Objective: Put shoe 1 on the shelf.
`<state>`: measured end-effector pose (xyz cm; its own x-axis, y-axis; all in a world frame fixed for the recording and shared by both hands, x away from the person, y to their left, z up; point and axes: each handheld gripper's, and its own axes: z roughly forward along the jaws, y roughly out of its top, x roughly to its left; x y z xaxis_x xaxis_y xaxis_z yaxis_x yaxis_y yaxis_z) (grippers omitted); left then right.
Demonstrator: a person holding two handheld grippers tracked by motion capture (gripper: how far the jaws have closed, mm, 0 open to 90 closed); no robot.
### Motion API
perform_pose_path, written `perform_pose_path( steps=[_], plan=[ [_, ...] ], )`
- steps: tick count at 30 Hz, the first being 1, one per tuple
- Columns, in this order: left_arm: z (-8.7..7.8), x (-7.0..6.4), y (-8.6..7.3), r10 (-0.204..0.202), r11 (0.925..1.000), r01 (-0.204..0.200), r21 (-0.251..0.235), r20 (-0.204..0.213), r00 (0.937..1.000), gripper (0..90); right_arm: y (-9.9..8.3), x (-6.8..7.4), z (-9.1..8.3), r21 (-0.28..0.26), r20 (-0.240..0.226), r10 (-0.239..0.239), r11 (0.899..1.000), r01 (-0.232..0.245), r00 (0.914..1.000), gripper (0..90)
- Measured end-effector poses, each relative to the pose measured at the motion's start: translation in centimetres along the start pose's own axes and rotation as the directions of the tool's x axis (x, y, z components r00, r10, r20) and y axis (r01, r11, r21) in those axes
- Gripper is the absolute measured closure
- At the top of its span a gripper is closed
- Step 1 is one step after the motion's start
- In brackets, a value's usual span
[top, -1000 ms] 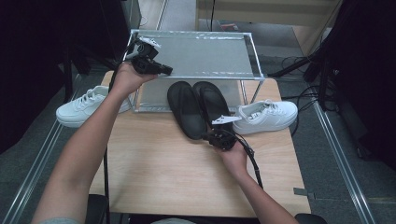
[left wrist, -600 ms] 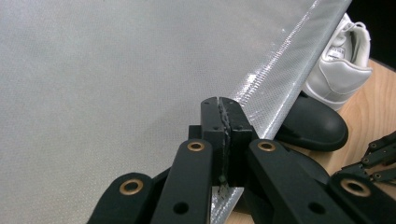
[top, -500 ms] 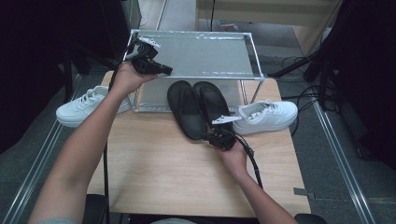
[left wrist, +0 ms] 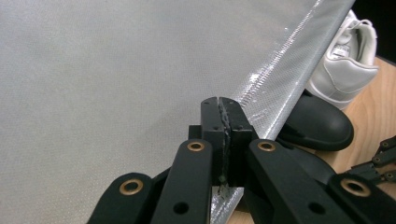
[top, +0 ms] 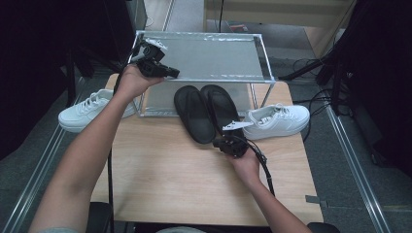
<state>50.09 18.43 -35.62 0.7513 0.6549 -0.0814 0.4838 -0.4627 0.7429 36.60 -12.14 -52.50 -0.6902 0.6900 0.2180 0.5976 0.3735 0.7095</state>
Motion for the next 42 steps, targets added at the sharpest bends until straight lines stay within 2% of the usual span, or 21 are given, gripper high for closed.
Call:
perform_pose_path(
  steps=[3, 8, 12, 16, 22, 27, 33, 42],
  plan=[
    [0.0, 0.0, 0.0, 0.002, 1.0000, -0.002, -0.001, 0.001, 1.0000, 90.0, 0.0, -0.2, 0.5, 0.014, 0.002, 0.004, 1.000, -0.004, 1.0000, 90.0],
    [0.0, 0.0, -0.1, -0.005, 1.0000, 0.005, -0.006, 0.000, 1.0000, 90.0, 0.1, 0.0, 1.1, 0.003, -0.015, 0.020, 1.000, -0.020, 0.9997, 90.0],
    [0.0, 0.0, -0.2, -0.008, 0.9999, 0.008, -0.014, 0.000, 1.0000, 90.0, 0.0, 0.3, 0.8, 0.009, -0.018, 0.002, 1.000, -0.002, 0.9998, 90.0],
    [0.1, 0.2, -0.2, -0.026, 0.9994, 0.026, -0.021, 0.012, 0.9996, 90.0, -0.2, -0.1, 0.3, 0.010, -0.021, -0.003, 1.000, 0.003, 0.9998, 90.0],
    [0.0, 0.2, -0.3, -0.028, 0.9992, 0.029, -0.027, 0.014, 0.9995, 90.0, -0.1, -0.1, 0.8, 0.016, -0.014, 0.013, 1.000, -0.013, 0.9998, 90.0],
    [0.0, 0.2, -0.4, -0.032, 0.9991, 0.032, -0.028, 0.013, 0.9994, 90.0, 0.7, 0.2, 1.1, 0.011, -0.018, 0.019, 1.000, -0.019, 0.9997, 90.0],
    [0.0, 0.3, -0.6, -0.050, 0.9978, 0.050, -0.044, 0.020, 0.9986, 90.0, 1.6, 0.7, 2.3, 0.029, -0.017, -0.001, 1.000, 0.001, 0.9999, 90.0],
    [0.0, 0.3, -0.4, -0.046, 0.9984, 0.047, -0.032, 0.019, 0.9988, 90.0, 3.6, 1.5, 4.1, 0.039, -0.013, -0.015, 0.999, 0.016, 0.9998, 90.0]
  ],
)
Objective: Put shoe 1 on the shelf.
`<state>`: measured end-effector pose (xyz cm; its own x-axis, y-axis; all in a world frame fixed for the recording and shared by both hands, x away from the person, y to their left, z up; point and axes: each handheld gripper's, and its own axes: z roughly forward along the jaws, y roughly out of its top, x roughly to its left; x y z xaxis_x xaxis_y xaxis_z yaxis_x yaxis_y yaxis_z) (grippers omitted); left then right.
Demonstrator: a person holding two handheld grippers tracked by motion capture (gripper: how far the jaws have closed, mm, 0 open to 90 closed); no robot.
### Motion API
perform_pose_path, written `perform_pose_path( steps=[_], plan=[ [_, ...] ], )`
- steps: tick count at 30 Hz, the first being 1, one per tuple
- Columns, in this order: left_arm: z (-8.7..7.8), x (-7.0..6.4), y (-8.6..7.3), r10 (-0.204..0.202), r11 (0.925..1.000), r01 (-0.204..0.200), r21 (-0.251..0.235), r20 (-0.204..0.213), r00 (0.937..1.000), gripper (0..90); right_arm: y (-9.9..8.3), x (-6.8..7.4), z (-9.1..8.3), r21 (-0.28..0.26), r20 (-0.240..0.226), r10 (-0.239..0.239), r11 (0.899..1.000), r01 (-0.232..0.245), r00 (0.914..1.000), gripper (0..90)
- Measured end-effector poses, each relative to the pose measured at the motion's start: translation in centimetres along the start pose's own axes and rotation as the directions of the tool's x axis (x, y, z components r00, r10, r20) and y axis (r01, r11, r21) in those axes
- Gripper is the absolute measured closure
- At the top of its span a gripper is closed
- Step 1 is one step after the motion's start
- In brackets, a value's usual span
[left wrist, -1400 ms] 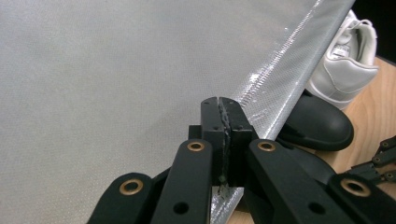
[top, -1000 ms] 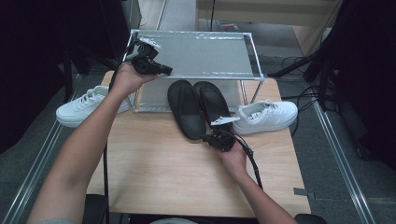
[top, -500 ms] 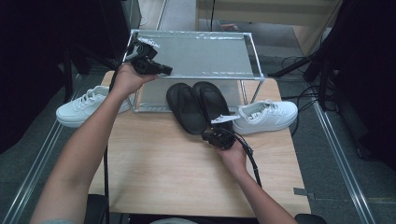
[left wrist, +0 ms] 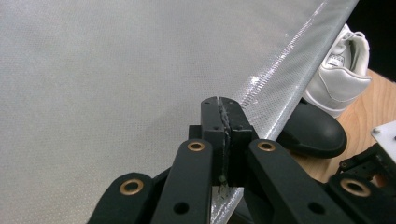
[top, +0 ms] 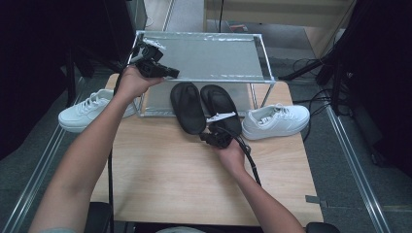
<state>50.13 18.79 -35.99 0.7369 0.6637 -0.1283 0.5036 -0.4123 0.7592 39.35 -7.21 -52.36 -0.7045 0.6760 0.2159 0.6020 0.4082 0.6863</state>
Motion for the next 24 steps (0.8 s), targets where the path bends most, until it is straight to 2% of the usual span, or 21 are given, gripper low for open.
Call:
perform_pose_path(
  steps=[2, 9, 15, 24],
  plan=[
    [0.0, -0.1, 0.1, 0.013, 0.9999, -0.013, 0.009, -0.005, 0.9999, 90.0, 0.5, 0.1, 0.4, 0.011, -0.002, -0.002, 1.000, 0.002, 1.0000, 90.0],
    [0.0, -0.1, 0.1, 0.006, 0.9999, -0.006, 0.009, -0.002, 1.0000, 90.0, 1.8, 0.5, 1.9, 0.024, -0.006, 0.004, 1.000, -0.003, 1.0000, 90.0],
    [0.0, -0.3, 0.2, 0.022, 0.9996, -0.022, 0.020, -0.014, 0.9996, 90.0, 3.4, 0.4, 3.3, 0.033, -0.004, 0.005, 0.999, -0.005, 1.0000, 90.0],
    [0.0, 0.0, 0.2, 0.006, 0.9999, -0.006, 0.016, 0.003, 1.0000, 90.0, 4.8, 0.0, 5.8, 0.025, -0.002, 0.071, 0.997, -0.071, 0.9974, 90.0]
  ],
)
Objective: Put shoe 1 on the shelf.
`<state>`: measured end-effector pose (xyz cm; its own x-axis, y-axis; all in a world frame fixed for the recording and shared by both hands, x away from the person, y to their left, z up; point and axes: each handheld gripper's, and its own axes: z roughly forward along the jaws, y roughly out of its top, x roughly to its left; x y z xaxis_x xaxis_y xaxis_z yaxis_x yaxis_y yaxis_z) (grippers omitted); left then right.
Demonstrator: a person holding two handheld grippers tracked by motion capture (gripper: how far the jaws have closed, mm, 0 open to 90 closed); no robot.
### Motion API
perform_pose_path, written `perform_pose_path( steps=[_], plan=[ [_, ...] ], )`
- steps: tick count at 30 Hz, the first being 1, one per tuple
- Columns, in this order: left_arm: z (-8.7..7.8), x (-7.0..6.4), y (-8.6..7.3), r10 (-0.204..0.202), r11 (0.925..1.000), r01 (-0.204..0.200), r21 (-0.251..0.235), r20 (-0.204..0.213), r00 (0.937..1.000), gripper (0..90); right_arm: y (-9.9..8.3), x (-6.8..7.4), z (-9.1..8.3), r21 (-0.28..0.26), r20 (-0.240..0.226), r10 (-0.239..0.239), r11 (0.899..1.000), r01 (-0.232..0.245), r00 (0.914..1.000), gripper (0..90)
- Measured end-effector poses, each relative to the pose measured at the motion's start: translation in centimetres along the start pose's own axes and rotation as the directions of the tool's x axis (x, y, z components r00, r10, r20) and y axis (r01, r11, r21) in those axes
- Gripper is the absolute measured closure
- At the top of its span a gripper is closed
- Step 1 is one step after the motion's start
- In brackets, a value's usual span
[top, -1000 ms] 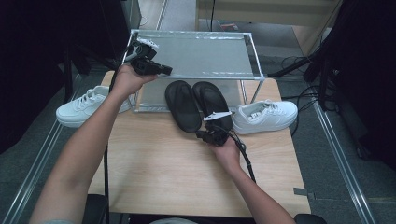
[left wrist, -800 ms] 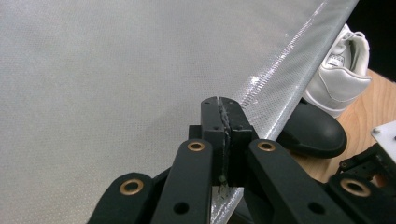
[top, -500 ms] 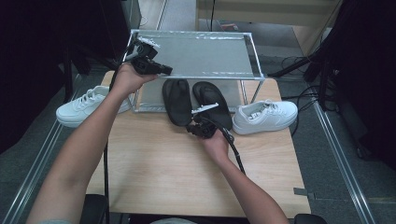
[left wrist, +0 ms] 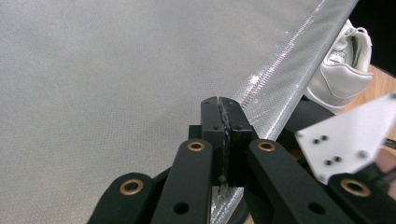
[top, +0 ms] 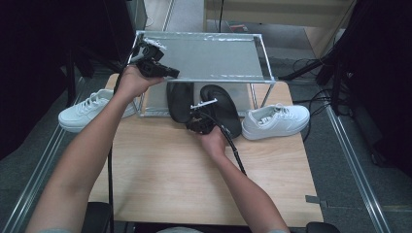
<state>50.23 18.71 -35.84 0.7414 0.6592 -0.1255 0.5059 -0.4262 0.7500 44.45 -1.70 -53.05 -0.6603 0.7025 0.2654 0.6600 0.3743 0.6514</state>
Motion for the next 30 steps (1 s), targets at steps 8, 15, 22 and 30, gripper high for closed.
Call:
perform_pose_path(
  steps=[8, 15, 22, 30],
  plan=[
    [0.0, 0.2, -0.1, -0.020, 0.9998, 0.020, -0.009, 0.012, 0.9997, 90.0, 1.0, -0.4, 1.0, -0.007, 0.007, 0.036, 0.999, -0.035, 0.9993, 90.0],
    [0.0, 0.2, -0.2, -0.009, 0.9999, 0.009, -0.013, 0.013, 0.9999, 90.0, 0.2, -0.1, 0.0, -0.014, -0.004, 0.006, 1.000, -0.006, 1.0000, 90.0],
    [0.0, 0.1, -0.1, 0.001, 0.9999, -0.001, -0.012, 0.005, 1.0000, 90.0, -0.9, 0.5, -2.8, -0.062, -0.033, -0.033, 0.998, 0.031, 0.9989, 90.0],
    [0.0, 0.1, -0.1, -0.001, 1.0000, 0.001, -0.010, 0.008, 1.0000, 90.0, -2.8, 0.5, -7.0, -0.122, -0.052, -0.057, 0.991, 0.050, 0.9970, 90.0]
  ],
)
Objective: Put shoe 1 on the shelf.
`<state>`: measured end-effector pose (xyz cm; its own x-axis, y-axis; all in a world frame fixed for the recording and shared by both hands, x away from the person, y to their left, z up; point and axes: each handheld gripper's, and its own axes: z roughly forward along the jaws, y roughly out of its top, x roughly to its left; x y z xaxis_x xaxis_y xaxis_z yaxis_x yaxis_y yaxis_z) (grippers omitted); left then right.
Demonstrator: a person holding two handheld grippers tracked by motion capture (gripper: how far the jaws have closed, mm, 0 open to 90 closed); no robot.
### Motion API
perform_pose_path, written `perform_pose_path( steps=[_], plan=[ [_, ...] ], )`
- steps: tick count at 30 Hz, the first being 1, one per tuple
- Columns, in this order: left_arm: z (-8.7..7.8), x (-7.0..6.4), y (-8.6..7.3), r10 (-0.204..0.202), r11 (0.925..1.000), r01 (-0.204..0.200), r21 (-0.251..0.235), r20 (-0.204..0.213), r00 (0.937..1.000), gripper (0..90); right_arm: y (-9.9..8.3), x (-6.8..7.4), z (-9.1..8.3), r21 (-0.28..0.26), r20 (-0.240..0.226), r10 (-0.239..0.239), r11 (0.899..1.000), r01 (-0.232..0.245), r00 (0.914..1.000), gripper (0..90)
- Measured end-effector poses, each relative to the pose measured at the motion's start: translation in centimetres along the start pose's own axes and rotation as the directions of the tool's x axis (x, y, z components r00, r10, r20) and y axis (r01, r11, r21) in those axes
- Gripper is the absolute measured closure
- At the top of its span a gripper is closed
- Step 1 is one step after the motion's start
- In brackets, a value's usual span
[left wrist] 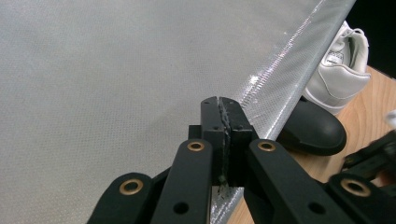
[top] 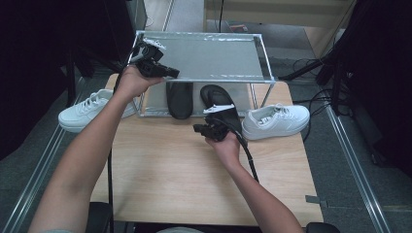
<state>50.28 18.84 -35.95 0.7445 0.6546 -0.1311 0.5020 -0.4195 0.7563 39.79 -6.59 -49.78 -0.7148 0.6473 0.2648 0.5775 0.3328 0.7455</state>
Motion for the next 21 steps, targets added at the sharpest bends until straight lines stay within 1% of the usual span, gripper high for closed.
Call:
perform_pose_path(
  steps=[2, 4, 5, 7, 9, 14, 16, 19, 21],
  plan=[
    [0.0, 0.0, 0.0, 0.001, 1.0000, -0.001, 0.001, -0.002, 1.0000, 90.0, -0.5, 0.0, -1.0, -0.021, -0.002, 0.007, 1.000, -0.007, 1.0000, 90.0],
    [0.0, -0.1, 0.0, 0.002, 1.0000, -0.002, 0.005, -0.005, 1.0000, 90.0, -1.0, 0.0, -1.8, -0.038, 0.004, -0.001, 0.999, 0.001, 1.0000, 90.0],
    [0.0, -0.1, 0.1, 0.012, 0.9999, -0.012, 0.009, -0.010, 0.9999, 90.0, -1.3, 0.0, -2.2, -0.041, 0.010, -0.004, 0.999, 0.005, 0.9999, 90.0],
    [0.0, -0.1, 0.1, 0.013, 0.9999, -0.013, 0.011, -0.009, 0.9999, 90.0, -1.8, -0.1, -3.0, -0.049, 0.013, -0.008, 0.999, 0.008, 0.9999, 90.0],
    [0.0, -0.1, 0.1, 0.007, 0.9999, -0.007, 0.007, -0.008, 0.9999, 90.0, -2.3, -0.3, -4.0, -0.056, 0.018, -0.001, 0.998, 0.002, 0.9998, 89.8],
    [0.0, -0.1, 0.1, 0.005, 1.0000, -0.004, 0.007, -0.007, 1.0000, 90.0, -3.5, -1.4, -6.4, -0.072, 0.045, 0.007, 0.997, -0.004, 0.9990, 89.1],
    [0.0, -0.1, 0.1, 0.004, 1.0000, -0.004, 0.008, -0.006, 1.0000, 90.0, -4.3, -1.8, -7.3, -0.082, 0.063, 0.008, 0.997, -0.003, 0.9980, 89.1],
    [0.0, -0.1, 0.1, 0.002, 1.0000, -0.002, 0.009, -0.006, 1.0000, 90.0, -5.4, -2.4, -8.7, -0.088, 0.091, 0.019, 0.996, -0.011, 0.9957, 89.0],
    [0.0, -0.1, 0.1, 0.003, 0.9999, -0.003, 0.010, -0.007, 1.0000, 90.0, -6.0, -2.8, -9.6, -0.086, 0.101, 0.036, 0.996, -0.028, 0.9943, 88.8]
  ],
)
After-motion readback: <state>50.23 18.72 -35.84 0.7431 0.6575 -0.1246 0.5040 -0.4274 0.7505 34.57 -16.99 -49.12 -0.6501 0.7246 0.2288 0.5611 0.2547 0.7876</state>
